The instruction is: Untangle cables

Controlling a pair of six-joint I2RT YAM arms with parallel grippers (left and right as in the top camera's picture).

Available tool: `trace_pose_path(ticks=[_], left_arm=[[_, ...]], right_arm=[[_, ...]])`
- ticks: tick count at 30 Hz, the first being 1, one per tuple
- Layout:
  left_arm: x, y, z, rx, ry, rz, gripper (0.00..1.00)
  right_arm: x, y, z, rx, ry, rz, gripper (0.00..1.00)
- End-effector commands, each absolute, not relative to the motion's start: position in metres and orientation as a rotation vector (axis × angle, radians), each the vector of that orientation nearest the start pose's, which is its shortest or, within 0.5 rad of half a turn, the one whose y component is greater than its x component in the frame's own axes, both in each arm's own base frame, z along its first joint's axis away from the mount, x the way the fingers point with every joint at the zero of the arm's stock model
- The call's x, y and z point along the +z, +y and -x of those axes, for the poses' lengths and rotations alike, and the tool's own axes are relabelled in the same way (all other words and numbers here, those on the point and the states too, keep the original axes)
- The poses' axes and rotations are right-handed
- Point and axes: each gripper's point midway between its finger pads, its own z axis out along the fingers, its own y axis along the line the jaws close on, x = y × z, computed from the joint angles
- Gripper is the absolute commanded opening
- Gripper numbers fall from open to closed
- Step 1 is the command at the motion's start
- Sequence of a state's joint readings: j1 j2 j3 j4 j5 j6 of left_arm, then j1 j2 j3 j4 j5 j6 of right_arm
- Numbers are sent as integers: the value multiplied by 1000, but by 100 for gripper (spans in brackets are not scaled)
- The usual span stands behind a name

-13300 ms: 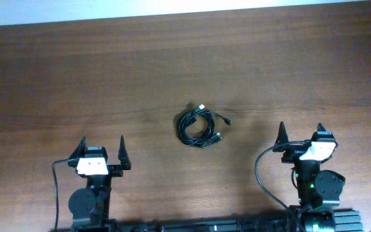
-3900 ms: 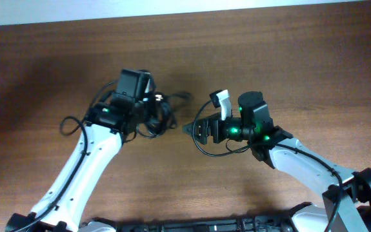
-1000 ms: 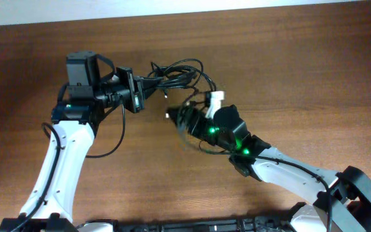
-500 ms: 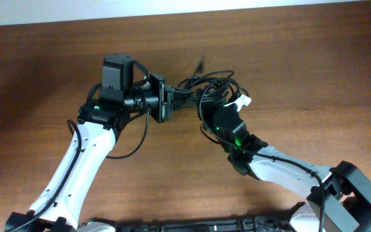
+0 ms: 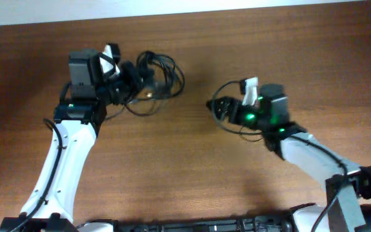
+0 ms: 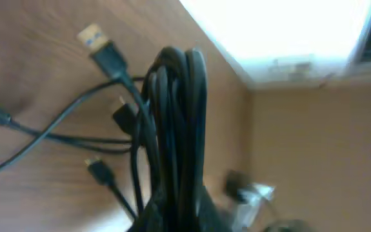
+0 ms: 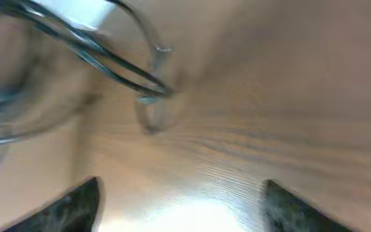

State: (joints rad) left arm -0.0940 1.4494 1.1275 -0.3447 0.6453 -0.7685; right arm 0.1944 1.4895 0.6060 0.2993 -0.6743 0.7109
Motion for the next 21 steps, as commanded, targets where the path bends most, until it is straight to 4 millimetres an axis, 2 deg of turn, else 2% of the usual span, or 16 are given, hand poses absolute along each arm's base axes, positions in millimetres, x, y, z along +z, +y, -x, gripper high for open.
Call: trace_pose_path(ticks=[1,3,4,5,7,9,11,12,13,14,16,17,18,19,20,21], left_arm=[[211,-150,-358,-963,2285,-410,0],[197,-153,-329,-989,2335,-569,0],[214,-173,-299,-1197,2178,-789,0],[220,-178,-291,-1257,2123,-834,0],[218,-180,-281,-1292,2148,-846,0],[215,-192,-267,-1332,2167,-891,0],[215,-206,-256,-1357,2159,-959,1],[210,-212,-251,-1328,2179,-1001,6],[199,-209,-257,-1221,2225,-1016,7],[194,-203,-268,-1145,2247,-991,17],[204,-192,-301,-1131,2272,-762,29],[212,-186,-318,-1138,2267,-636,50],[219,-182,-331,-1166,2272,-506,71],[219,-178,-342,-1172,2332,-311,93],[213,-172,-348,-1186,2418,-58,99],[211,-174,-348,-1200,2447,43,99]], right_arm=[[156,180,-342,1377,2075,118,89],[176,198,-341,1355,1964,264,90],[178,215,-332,1345,1930,375,90],[177,225,-325,1346,1921,433,90],[177,246,-310,1363,1903,536,87],[176,254,-305,1352,1893,573,75],[176,255,-304,1385,1913,543,39],[177,256,-301,1402,1915,548,24],[176,256,-300,1407,1923,547,4],[175,255,-302,1416,1937,517,4],[172,249,-317,1470,2047,219,4],[168,241,-332,1485,2096,-43,4],[166,233,-344,1478,2102,-233,4],[164,226,-353,1450,2088,-351,4],[162,225,-357,1416,2076,-394,4],[161,231,-356,1401,2075,-399,4]])
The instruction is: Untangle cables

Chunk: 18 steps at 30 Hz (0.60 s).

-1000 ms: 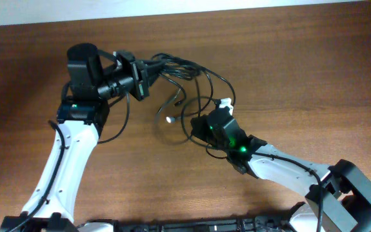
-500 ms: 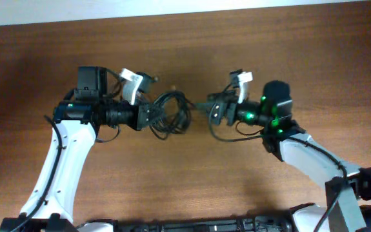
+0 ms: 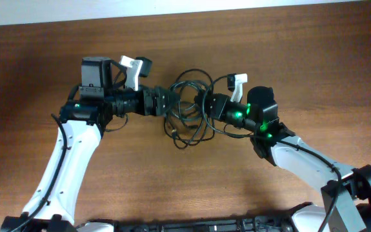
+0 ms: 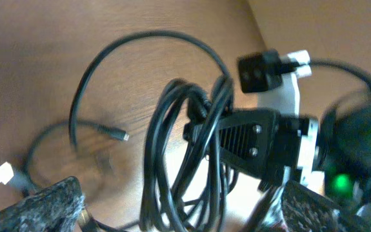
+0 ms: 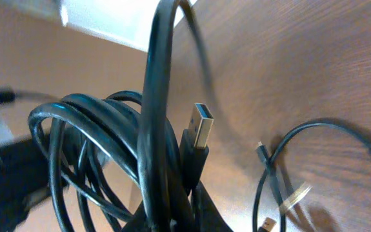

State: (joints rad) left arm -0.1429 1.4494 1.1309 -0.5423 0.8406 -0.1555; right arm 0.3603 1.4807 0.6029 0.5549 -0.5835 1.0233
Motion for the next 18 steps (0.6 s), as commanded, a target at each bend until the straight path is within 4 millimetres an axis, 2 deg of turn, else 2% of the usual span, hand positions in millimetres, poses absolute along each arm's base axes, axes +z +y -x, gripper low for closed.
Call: trace_pose_path(ticks=[1,2,5,6,7,8,11,13,16,17,18], left_arm=[[210,-180,-346,-1194,2457,39,99],[208,-191,-341,-1201,2479,39,99],[194,-206,-337,-1119,2559,276,99],[190,-211,-334,-1116,2582,384,99],[187,-208,-337,-1080,2581,499,99],[182,-195,-346,-992,2550,599,99],[169,-165,-349,-857,2564,713,99],[168,-162,-351,-825,2560,682,99],[162,-130,-364,-574,2504,654,99],[163,-126,-365,-573,2498,666,99],[163,-123,-366,-581,2502,661,95]], right_arm=[[160,236,-356,1383,2066,-466,4],[158,238,-359,1340,2040,-548,4],[155,242,-359,1258,2007,-601,4],[147,237,-360,1212,2023,-633,4],[131,223,-361,1104,2051,-700,4],[115,214,-358,1025,2100,-742,4],[100,207,-352,960,2157,-769,4],[99,217,-345,1017,2203,-738,4],[99,221,-342,1042,2220,-719,4],[99,222,-341,1050,2222,-716,4],[101,223,-342,1060,2214,-711,4]])
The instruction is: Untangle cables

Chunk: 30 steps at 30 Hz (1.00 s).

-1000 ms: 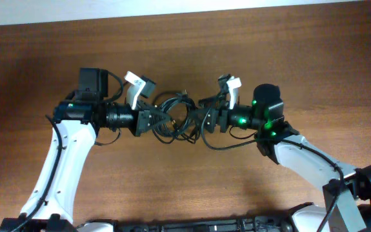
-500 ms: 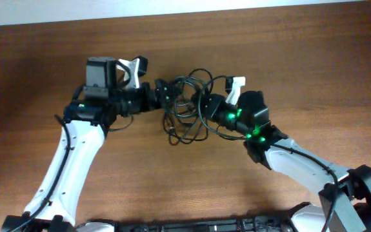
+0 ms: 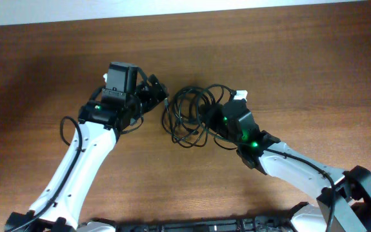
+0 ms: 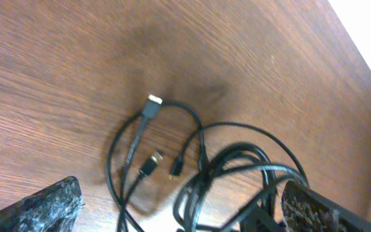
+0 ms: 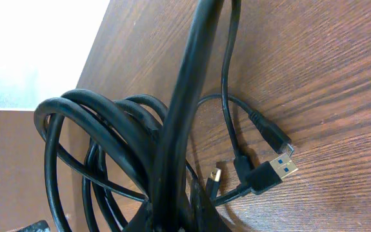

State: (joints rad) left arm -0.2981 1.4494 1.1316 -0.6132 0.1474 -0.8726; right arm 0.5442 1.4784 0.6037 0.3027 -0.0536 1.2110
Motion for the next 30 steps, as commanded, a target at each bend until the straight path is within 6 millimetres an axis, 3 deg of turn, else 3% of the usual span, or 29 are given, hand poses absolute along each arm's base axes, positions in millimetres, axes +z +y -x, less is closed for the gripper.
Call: trace_pose_path(ticks=[1,3,4,6,8,10,12,13,17,19,22,24,25,27,28,30], left_arm=[[165,-121,-367,-590,2501,640,90],[177,-126,-367,-675,2495,596,87],[181,-142,-359,-780,2521,552,84],[184,-160,-351,-888,2548,547,71],[180,-186,-340,-983,2583,710,59],[179,-207,-331,-1054,2613,757,58],[190,-227,-334,-1108,2570,687,55],[189,-231,-339,-1096,2550,670,48],[138,-242,-352,-1061,2638,805,43],[126,-243,-357,-1047,2651,813,39],[109,-195,-374,-782,2624,792,38],[109,-161,-390,-741,2579,839,42],[119,-161,-394,-906,2572,848,61],[147,-190,-377,-1336,2617,727,71],[149,-198,-365,-1396,2658,697,71],[141,-218,-336,-1404,2780,690,59]], right_arm=[[101,220,-345,1058,2209,-721,4],[112,207,-358,1109,2157,-741,4],[125,206,-366,1152,2102,-726,4],[125,208,-365,1158,2104,-722,4],[125,211,-363,1160,2109,-715,4],[125,211,-364,1158,2108,-716,4],[125,211,-363,1157,2110,-711,4],[125,212,-363,1161,2113,-709,4],[125,215,-361,1182,2125,-695,4],[125,215,-361,1180,2126,-688,4],[124,215,-360,1165,2132,-664,4],[121,214,-359,1148,2147,-639,4],[119,214,-358,1140,2157,-645,4],[120,213,-359,1140,2148,-652,4],[120,213,-359,1139,2148,-652,4],[119,213,-359,1138,2151,-653,4]])
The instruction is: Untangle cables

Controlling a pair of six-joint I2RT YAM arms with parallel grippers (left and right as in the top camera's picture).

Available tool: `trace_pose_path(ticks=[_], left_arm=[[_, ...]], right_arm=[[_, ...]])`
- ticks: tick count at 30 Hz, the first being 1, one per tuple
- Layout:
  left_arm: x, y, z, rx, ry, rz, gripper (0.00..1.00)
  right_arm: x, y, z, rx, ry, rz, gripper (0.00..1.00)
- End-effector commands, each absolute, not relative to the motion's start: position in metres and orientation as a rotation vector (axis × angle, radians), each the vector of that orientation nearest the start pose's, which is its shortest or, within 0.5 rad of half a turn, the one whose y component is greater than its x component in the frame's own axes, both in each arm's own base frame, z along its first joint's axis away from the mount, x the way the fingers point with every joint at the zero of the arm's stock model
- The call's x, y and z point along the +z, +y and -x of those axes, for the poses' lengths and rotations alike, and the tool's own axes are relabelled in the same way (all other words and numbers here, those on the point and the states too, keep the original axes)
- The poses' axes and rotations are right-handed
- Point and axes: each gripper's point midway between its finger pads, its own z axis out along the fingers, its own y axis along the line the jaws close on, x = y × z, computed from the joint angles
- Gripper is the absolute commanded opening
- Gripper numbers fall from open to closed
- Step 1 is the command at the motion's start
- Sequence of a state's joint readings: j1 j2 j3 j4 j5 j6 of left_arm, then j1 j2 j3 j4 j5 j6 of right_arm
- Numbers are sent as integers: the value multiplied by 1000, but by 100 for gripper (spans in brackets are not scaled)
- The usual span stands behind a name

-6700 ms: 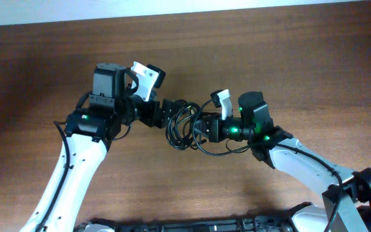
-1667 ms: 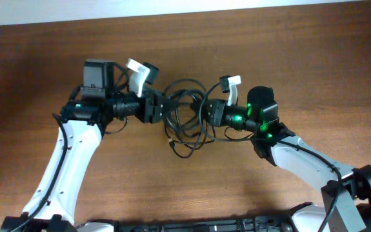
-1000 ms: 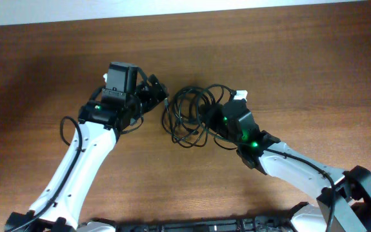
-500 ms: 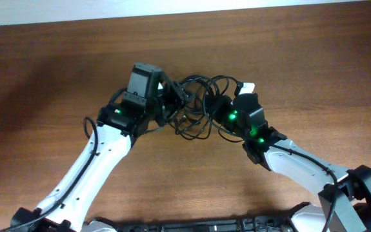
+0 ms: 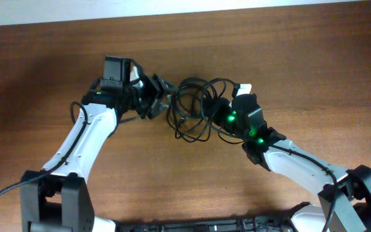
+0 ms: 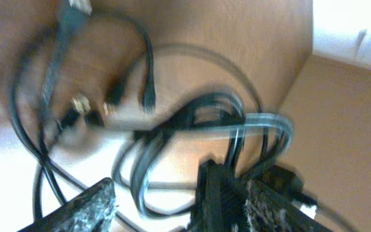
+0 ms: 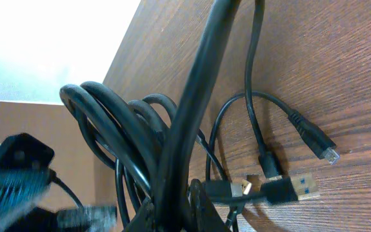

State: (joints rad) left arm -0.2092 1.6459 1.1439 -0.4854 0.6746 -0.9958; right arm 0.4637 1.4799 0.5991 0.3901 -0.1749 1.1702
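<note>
A tangle of black cables lies on the middle of the wooden table. My right gripper is shut on its right side; in the right wrist view the thick strands run up from between the fingers, and loose ends with a blue USB plug rest on the wood. My left gripper is open at the tangle's left edge. The left wrist view is blurred: cable loops lie ahead of the spread jaws, with a dark upright shape between them that I cannot identify.
The brown table ends at its far edge along the top of the overhead view, with a pale wall beyond. Both arms reach in from the near side and meet at the middle.
My left gripper has moved right, from a little way off the tangle up to its left edge, still open. The right gripper keeps its hold, and the tangle has shifted only slightly.
First my left gripper held the bundle at the back left while the right was apart and empty. Then the bundle was at the middle, the right shut on it and the left open around it. The left then stood off, and now is back at the tangle.
</note>
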Motion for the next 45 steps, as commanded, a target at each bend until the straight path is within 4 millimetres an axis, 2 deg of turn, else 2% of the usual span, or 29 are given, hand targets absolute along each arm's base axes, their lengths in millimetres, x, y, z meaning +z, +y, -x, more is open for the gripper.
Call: trace_pose_path(ticks=[1,2,3,6,8,10,12,14,15,16,19,20,21,24,26,29,30,31,33,34,35,36,37,39,40,42,43,44,45], left_arm=[[133,-220,-327,-1338,2830,708,57],[116,-215,-317,-1159,2897,755,58],[96,-200,-308,-900,2945,804,59],[80,-175,-316,-539,2882,786,63],[79,-176,-320,-514,2861,771,58],[81,-178,-329,-527,2818,762,58],[81,-185,-329,-538,2819,739,60],[86,-199,-325,-638,2843,709,57],[94,-191,-328,-642,2831,700,60],[116,-178,-331,-699,2804,661,63],[158,-161,-330,-752,2701,601,67],[170,-161,-328,-745,2664,579,77],[167,-162,-327,-711,2669,568,79],[142,-187,-317,-694,2763,556,79],[114,-197,-314,-617,2838,550,79],[91,-193,-320,-504,2852,586,60],[83,-186,-327,-430,2831,597,41],[81,-179,-333,-377,2805,606,0],[96,-161,-350,-339,2737,589,0],[118,-147,-362,-361,2686,594,0],[141,-133,-371,-387,2630,600,0],[166,-119,-376,-426,2565,608,0],[175,-111,-374,-430,2541,625,0],[177,-113,-367,-445,2557,620,0],[175,-117,-363,-436,2576,607,0],[174,-130,-358,-462,2597,568,0],[175,-140,-354,-510,2616,541,0],[176,-148,-351,-554,2634,490,0],[181,-144,-352,-492,2630,252,0]], right_arm=[[119,213,-359,1138,2152,-653,4],[119,214,-358,1143,2154,-650,4],[120,216,-357,1156,2160,-641,4],[122,226,-348,1265,2192,-668,4],[126,238,-339,1377,2228,-670,4],[129,250,-325,1486,2281,-634,4],[129,252,-323,1510,2289,-654,4],[127,249,-325,1484,2284,-657,4],[126,247,-327,1466,2281,-671,4],[125,246,-329,1452,2273,-681,4],[125,245,-329,1450,2273,-683,4],[125,246,-329,1451,2273,-682,4],[125,246,-329,1451,2273,-682,4],[125,246,-329,1453,2272,-682,4],[126,247,-328,1464,2273,-683,4],[129,250,-326,1502,2278,-696,4],[129,251,-324,1516,2286,-686,4],[129,252,-323,1520,2289,-681,5],[129,251,-323,1434,2281,-464,13],[129,252,-322,1359,2267,-272,27],[128,253,-320,1300,2249,-108,54],[130,256,-316,1256,2216,74,69],[131,259,-312,1272,2212,116,76],[134,270,-304,1302,2202,168,92],[138,279,-300,1305,2180,198,91],[138,288,-303,1181,2137,227,88],[135,287,-308,1081,2116,228,60],[133,277,-320,960,2098,167,20],[131,251,-342,824,2078,52,4]])
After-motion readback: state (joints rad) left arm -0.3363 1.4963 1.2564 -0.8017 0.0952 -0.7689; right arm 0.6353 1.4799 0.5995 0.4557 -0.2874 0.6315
